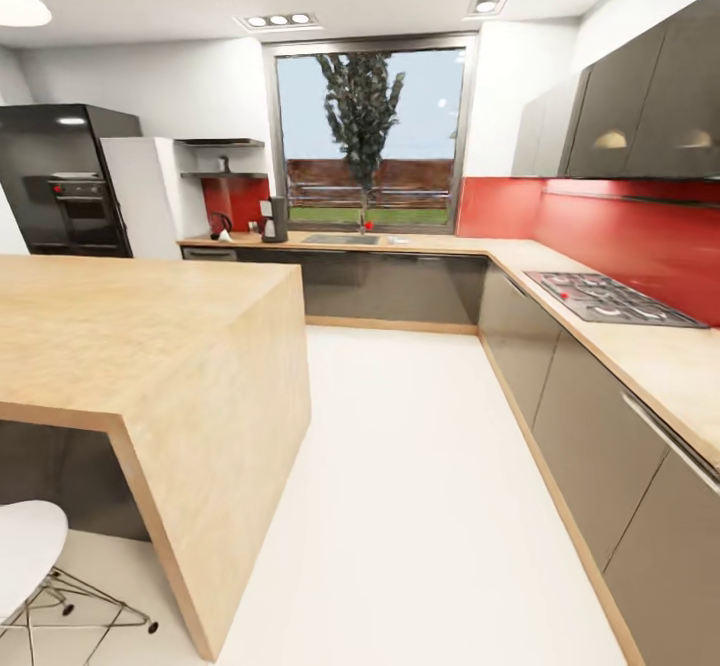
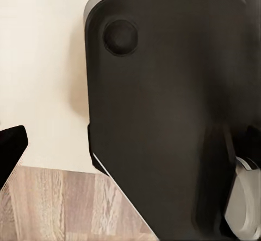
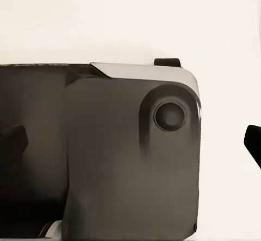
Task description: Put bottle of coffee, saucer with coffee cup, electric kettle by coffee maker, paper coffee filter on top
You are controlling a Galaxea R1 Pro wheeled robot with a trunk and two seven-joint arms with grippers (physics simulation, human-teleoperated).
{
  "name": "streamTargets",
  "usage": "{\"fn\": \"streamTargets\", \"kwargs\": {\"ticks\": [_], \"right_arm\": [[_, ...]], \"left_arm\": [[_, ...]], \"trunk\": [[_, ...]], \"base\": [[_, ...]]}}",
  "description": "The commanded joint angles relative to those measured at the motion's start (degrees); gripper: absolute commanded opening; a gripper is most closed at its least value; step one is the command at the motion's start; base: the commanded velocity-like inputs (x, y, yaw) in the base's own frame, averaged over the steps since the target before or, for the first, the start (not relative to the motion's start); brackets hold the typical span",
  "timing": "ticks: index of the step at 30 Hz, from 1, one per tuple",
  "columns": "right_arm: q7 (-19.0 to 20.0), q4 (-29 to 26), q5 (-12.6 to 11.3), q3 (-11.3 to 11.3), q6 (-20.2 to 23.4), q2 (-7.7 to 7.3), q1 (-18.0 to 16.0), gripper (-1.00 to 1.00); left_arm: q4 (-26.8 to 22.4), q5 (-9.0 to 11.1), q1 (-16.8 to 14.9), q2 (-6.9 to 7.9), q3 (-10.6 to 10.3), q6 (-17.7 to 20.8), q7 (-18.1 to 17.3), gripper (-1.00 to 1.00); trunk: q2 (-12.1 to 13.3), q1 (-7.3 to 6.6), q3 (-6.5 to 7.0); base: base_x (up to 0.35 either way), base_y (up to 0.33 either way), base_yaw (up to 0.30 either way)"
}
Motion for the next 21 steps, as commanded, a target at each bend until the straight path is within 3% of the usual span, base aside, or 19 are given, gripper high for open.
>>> {"fn": "streamTargets", "kwargs": {"ticks": [1, 10, 21], "right_arm": [[0.01, 0.06, -0.04, 0.01, -0.18, 0.02, -0.05, 1.00], [0.01, 0.06, 0.04, 0.04, -0.18, 0.04, -0.05, 1.00], [0.01, 0.06, 0.04, 0.06, -0.18, 0.04, -0.05, 1.00]], "left_arm": [[-0.05, 0.02, -0.01, -0.01, 0.00, -0.01, 0.07, 1.00], [-0.03, 0.02, -0.01, -0.09, 0.00, -0.02, 0.07, 1.00], [-0.11, 0.02, -0.11, -0.08, 0.00, -0.06, 0.07, 1.00]], "trunk": [[0.37, -0.23, 0.12], [3.98, -2.20, 1.73], [8.39, -4.62, 3.71]], "base": [[0.000, 0.000, -0.265], [0.000, 0.000, -0.234], [0.000, 0.000, -0.015]]}}
